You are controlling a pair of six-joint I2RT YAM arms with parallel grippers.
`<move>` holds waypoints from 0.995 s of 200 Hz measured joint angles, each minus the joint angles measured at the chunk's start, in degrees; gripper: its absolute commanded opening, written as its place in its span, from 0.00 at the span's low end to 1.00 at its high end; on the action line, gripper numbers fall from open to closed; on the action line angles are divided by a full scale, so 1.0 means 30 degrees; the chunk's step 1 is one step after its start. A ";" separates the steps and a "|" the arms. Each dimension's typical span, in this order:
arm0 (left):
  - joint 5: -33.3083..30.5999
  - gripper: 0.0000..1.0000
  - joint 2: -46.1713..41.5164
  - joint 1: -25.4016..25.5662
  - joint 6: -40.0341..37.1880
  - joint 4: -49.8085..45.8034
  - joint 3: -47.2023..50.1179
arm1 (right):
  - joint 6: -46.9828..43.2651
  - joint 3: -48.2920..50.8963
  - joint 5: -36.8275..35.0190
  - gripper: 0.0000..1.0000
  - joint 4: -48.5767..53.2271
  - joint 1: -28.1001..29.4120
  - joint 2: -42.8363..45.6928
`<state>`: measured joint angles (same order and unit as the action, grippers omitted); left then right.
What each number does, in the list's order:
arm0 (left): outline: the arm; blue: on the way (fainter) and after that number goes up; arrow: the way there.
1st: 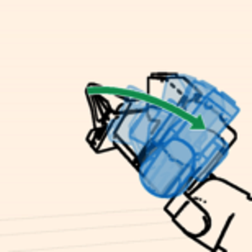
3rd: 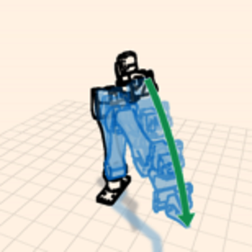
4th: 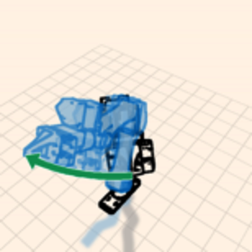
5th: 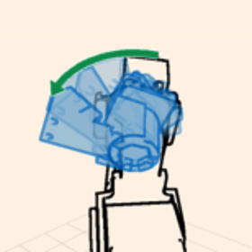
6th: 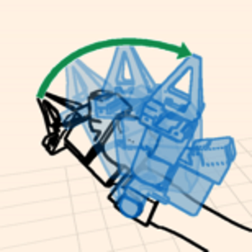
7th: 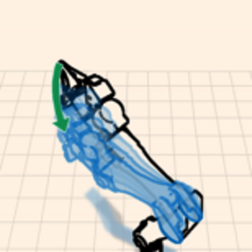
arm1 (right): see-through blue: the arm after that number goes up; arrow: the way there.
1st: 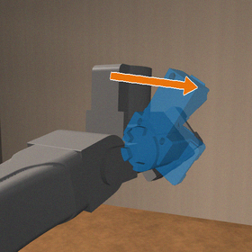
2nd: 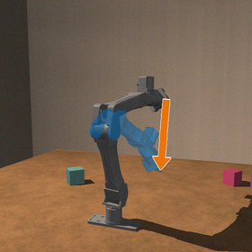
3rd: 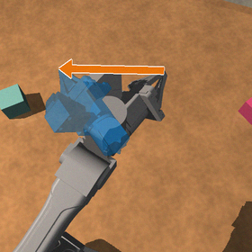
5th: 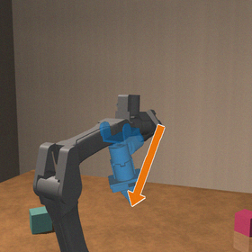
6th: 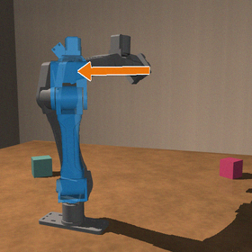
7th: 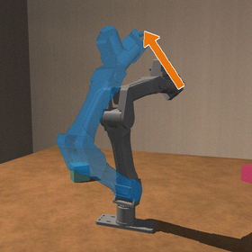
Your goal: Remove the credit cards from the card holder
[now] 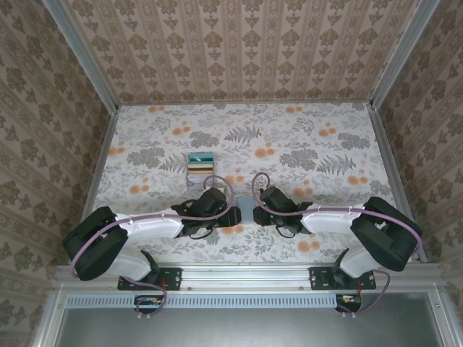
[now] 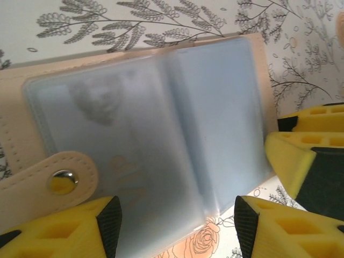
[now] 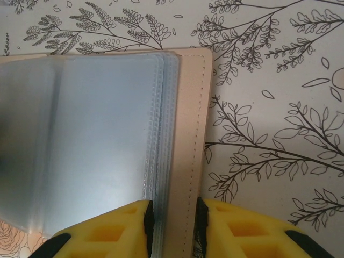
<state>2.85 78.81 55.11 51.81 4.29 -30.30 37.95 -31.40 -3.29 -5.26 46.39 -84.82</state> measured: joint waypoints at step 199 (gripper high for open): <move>-0.1392 0.61 -0.0386 0.0000 0.0444 -0.1858 0.0087 | 0.0299 -0.0015 0.0007 0.31 -0.0204 0.0175 -0.0073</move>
<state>-1.32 77.65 55.11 53.15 -1.28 -30.04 38.85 -31.44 -3.27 -5.87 46.92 -85.03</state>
